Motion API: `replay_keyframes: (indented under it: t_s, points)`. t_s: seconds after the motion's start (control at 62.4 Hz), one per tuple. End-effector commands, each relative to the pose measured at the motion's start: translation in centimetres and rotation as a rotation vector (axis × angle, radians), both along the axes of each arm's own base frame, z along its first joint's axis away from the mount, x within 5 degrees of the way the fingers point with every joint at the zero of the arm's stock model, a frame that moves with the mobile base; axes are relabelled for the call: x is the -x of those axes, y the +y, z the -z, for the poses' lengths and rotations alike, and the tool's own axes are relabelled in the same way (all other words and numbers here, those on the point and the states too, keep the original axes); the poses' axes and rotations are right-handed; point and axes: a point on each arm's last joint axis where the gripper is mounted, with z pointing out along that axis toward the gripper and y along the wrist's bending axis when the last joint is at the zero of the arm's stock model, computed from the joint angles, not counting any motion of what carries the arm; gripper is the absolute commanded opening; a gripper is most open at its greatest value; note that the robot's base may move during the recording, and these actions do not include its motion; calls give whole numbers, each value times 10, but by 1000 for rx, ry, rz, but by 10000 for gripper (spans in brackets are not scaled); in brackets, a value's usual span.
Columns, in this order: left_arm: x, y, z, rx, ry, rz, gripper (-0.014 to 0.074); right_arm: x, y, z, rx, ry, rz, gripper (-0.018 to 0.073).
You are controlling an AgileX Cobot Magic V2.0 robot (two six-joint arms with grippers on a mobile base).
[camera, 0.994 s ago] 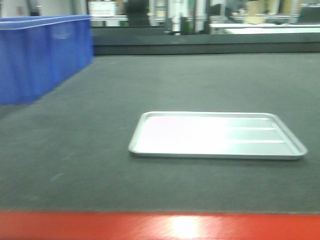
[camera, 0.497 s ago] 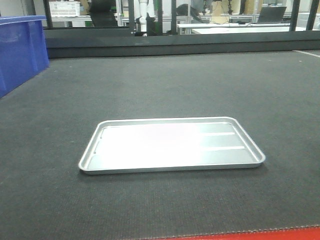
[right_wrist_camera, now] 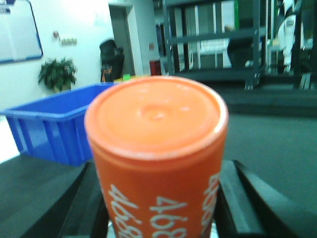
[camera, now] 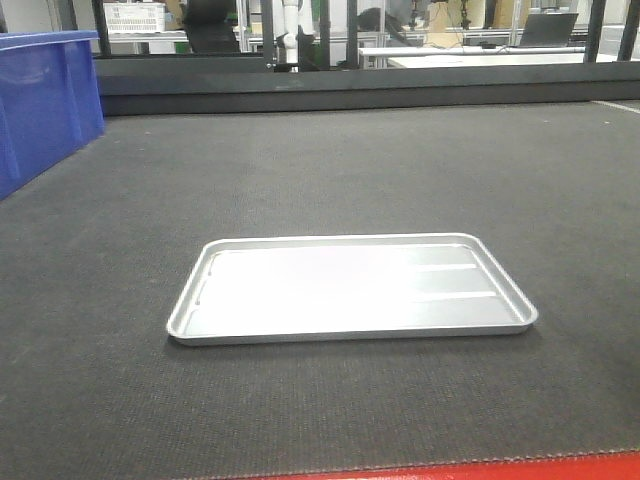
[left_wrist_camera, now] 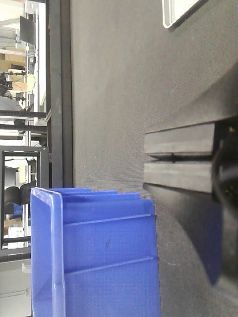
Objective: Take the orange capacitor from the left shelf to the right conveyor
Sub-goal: 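Move the right gripper with the cylinder over the silver tray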
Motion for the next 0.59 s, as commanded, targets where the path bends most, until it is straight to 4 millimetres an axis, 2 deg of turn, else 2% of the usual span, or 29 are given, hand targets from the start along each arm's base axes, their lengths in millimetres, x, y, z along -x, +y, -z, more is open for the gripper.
replay_keyframes:
  t_s: [0.0, 0.096, 0.305, 0.513, 0.577]
  points:
    - [0, 0, -10, 14, -85, 4, -105, -17, 16, -18, -25, -70, -33, 57]
    - [0, 0, -10, 14, -85, 4, -105, -44, 37, -15, 24, -21, -50, 57]
    - [0, 0, -10, 14, -85, 4, -105, -106, 84, 7, 109, 114, -87, 57]
    - [0, 0, -10, 14, -85, 4, -105, -149, 121, 35, 60, 77, -156, 57]
    - [0, 0, -10, 14, -85, 4, -105, -159, 130, 50, 59, 92, -170, 57]
